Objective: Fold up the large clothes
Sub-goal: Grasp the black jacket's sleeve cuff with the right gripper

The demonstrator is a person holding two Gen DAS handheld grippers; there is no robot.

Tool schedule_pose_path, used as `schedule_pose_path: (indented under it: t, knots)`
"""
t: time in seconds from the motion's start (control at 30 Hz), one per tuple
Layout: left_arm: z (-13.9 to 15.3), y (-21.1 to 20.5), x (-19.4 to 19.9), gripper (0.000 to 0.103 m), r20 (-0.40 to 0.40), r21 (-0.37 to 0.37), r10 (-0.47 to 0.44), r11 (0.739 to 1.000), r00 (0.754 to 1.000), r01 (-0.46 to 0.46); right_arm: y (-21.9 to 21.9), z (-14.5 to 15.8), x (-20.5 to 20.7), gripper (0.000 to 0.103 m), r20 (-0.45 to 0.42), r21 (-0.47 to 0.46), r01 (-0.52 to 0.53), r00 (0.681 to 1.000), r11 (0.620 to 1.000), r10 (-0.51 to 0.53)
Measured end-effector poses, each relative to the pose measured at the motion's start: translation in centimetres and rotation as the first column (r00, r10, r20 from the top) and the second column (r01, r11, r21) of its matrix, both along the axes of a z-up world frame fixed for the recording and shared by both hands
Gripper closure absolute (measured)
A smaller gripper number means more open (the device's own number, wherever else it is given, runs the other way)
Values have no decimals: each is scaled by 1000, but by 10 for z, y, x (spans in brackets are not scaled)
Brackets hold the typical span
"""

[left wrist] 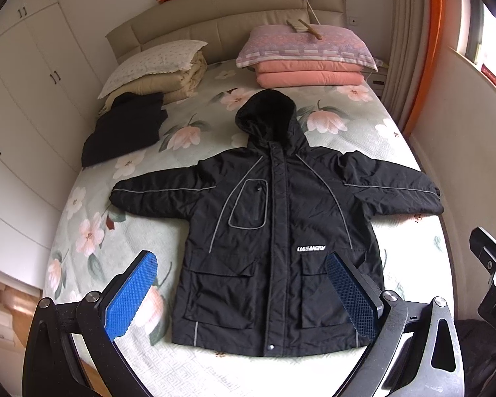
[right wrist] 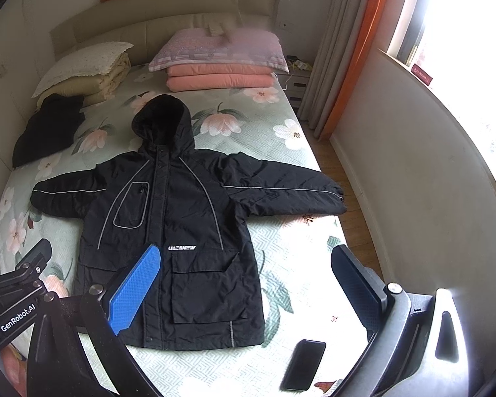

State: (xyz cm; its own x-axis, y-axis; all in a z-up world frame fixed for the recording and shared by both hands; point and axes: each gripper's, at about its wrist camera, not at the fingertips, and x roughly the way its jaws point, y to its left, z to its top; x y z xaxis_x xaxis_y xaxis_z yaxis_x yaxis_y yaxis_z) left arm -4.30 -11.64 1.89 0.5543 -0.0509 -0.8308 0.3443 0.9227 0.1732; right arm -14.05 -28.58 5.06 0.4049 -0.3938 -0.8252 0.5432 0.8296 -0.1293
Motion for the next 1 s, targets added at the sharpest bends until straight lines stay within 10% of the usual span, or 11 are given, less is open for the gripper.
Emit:
schedule_pose_path:
  t: [0.5, 1.0]
  knots:
    - [-110, -87, 62, 1, 78, -17, 152, 988, 985, -151, -296, -159, -37, 0, 101, 253, 221, 962, 942, -253]
    - [-246, -133, 112, 1, 40, 75, 194, 978, 980, -197, -552, -426, -11, 9, 67, 624, 389, 837, 678, -542]
